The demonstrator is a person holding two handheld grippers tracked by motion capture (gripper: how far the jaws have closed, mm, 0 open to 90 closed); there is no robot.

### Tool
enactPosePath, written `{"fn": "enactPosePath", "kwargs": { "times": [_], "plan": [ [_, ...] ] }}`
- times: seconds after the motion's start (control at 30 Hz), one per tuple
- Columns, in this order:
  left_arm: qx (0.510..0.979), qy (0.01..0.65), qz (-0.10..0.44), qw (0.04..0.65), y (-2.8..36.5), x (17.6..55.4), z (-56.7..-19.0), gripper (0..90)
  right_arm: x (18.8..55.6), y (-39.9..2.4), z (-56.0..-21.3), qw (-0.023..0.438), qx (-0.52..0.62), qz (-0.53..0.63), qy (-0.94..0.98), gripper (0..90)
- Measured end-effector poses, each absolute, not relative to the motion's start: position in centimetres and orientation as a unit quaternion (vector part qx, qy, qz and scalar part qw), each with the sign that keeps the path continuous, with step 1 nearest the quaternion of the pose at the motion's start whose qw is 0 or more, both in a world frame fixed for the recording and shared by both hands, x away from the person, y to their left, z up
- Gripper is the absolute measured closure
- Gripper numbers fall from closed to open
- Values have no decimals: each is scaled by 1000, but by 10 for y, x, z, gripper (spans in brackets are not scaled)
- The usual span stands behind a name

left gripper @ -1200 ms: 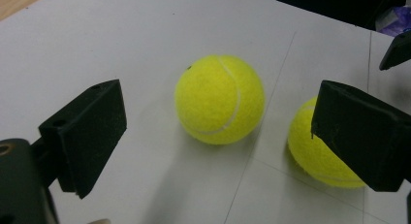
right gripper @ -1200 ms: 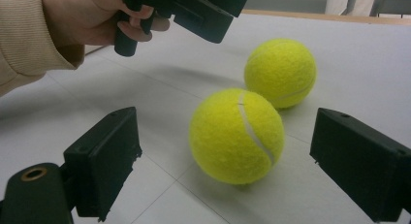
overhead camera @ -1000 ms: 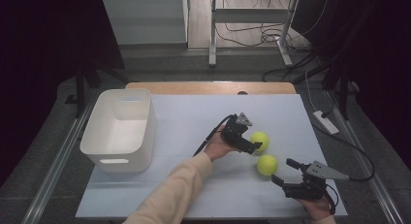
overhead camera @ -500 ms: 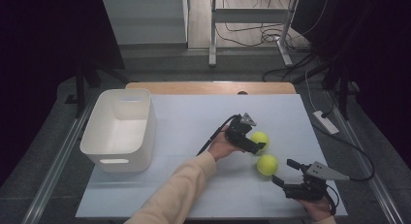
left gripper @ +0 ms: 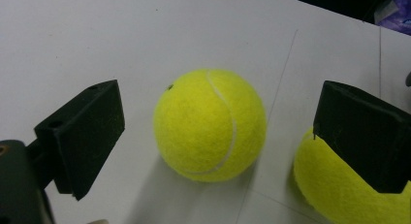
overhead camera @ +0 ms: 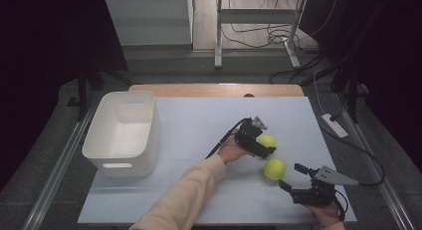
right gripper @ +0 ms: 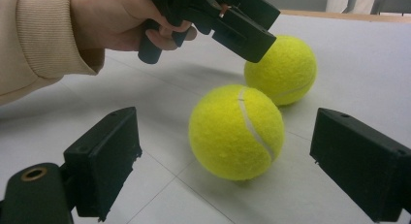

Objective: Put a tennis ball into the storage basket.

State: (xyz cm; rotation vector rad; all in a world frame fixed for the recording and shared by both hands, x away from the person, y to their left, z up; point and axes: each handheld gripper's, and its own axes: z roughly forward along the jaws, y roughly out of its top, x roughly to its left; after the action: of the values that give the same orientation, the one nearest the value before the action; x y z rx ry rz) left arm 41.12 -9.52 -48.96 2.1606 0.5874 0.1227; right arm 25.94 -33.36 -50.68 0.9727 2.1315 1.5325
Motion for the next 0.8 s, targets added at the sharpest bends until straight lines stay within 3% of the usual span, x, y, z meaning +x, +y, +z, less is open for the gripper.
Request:
{"fn": "enactPosePath", "kwargs": {
  "times": [0.8],
  "plan": [
    [876, 243, 24, 415, -109, 426, -510, 59, 259, -335, -507, 171, 343, 539, 750, 104]
  ]
}}
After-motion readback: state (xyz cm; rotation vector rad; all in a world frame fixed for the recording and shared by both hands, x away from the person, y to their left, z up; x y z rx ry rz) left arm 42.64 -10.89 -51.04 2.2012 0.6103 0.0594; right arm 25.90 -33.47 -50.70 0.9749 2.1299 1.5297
